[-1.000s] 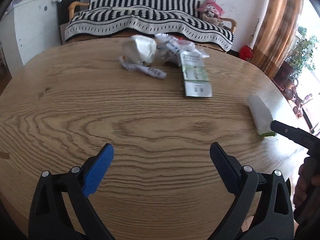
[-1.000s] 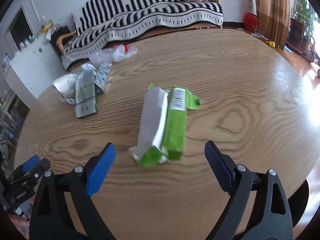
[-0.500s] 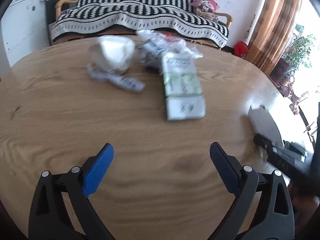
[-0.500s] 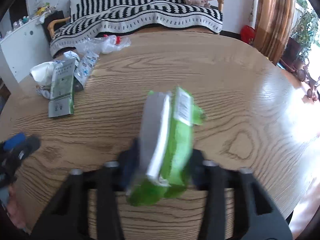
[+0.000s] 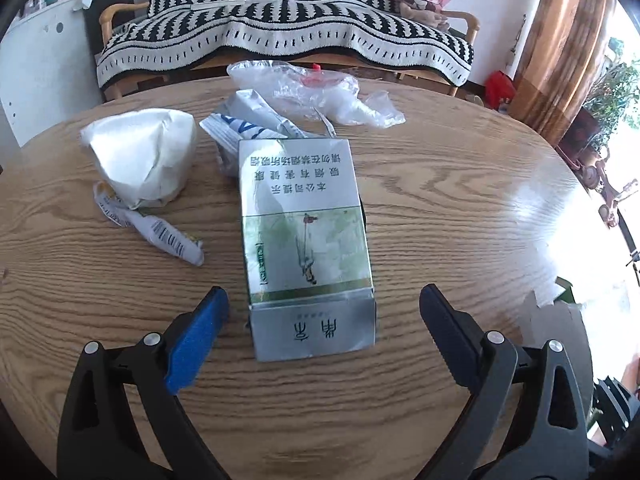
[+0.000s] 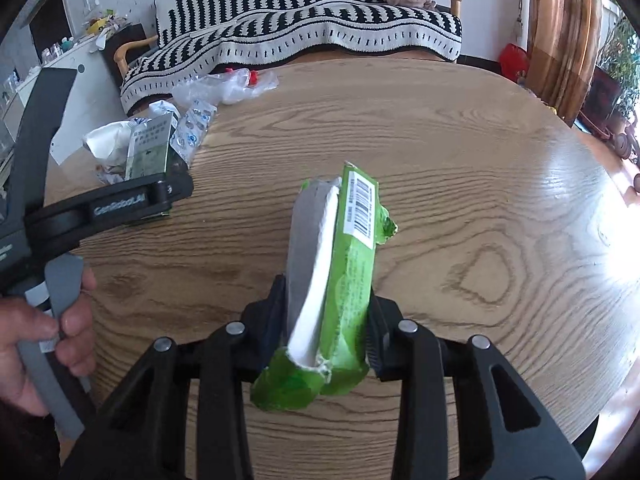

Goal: Collect trash
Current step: 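Grasp the green snack bag with the right tool while the left tool grasps the white cigarette box, then carry the bag and box over the bin and open both tools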

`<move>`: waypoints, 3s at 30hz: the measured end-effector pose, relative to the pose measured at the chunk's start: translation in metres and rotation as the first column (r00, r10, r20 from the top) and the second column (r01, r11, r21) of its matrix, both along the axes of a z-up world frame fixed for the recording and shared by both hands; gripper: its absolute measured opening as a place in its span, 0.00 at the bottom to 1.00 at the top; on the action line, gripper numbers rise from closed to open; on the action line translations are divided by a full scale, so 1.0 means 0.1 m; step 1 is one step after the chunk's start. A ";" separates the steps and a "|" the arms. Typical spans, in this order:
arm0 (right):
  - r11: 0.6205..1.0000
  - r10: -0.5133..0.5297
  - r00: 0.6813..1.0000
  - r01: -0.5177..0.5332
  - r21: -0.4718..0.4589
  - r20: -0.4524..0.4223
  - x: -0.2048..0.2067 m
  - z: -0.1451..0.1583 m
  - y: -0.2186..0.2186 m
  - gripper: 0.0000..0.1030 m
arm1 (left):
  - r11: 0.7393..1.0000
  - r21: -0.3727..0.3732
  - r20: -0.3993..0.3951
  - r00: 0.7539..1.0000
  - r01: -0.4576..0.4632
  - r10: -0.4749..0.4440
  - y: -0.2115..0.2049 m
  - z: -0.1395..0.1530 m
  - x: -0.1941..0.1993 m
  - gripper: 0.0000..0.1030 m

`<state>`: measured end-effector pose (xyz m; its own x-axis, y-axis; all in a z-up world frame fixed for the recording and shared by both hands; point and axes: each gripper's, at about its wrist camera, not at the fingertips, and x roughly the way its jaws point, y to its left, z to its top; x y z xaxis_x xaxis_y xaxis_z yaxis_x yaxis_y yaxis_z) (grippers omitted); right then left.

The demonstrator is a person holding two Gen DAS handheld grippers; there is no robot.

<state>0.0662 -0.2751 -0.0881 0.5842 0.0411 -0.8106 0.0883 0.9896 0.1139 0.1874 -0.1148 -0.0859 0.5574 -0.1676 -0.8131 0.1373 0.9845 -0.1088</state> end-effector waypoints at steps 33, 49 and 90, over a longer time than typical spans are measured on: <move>0.929 -0.371 0.925 0.371 0.017 0.079 -1.90 0.48 -1.58 0.34 | 0.885 -0.039 0.121 0.881 0.464 -0.456 -1.16 0.53 -1.93 0.54; 0.723 -0.684 0.728 0.686 0.083 -0.057 -3.52 -0.12 -2.96 0.34 | 0.536 -0.113 0.065 0.545 0.837 -0.836 -3.02 0.14 -3.03 0.54; 0.612 -0.783 0.621 0.779 0.134 -0.033 -4.10 -0.10 -3.20 0.80 | 0.493 -0.083 -0.033 0.492 0.866 -0.870 -3.70 -0.26 -3.11 0.84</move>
